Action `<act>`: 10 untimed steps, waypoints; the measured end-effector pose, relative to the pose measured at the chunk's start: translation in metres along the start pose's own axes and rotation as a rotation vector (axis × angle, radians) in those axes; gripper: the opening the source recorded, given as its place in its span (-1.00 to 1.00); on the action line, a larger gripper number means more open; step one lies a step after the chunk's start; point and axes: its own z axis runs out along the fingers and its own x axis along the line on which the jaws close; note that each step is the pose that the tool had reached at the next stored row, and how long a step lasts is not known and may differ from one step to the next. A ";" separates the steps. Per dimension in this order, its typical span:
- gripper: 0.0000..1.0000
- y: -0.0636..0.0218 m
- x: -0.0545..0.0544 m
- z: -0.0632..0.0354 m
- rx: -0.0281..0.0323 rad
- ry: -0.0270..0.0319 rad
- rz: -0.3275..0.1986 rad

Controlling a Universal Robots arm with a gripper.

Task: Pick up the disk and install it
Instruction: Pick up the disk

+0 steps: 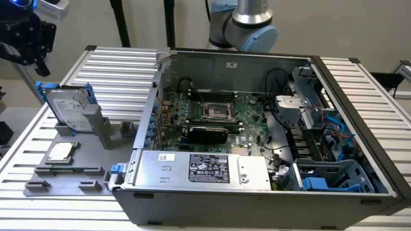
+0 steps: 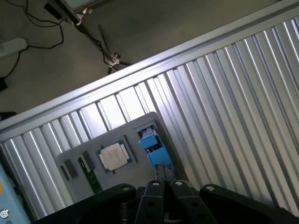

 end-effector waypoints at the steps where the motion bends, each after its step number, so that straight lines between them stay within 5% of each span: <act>1: -0.79 0.0000 0.000 0.0002 0.0000 0.0005 -0.018; 10: -0.79 -0.0001 0.000 0.0015 -0.0003 0.0051 -0.183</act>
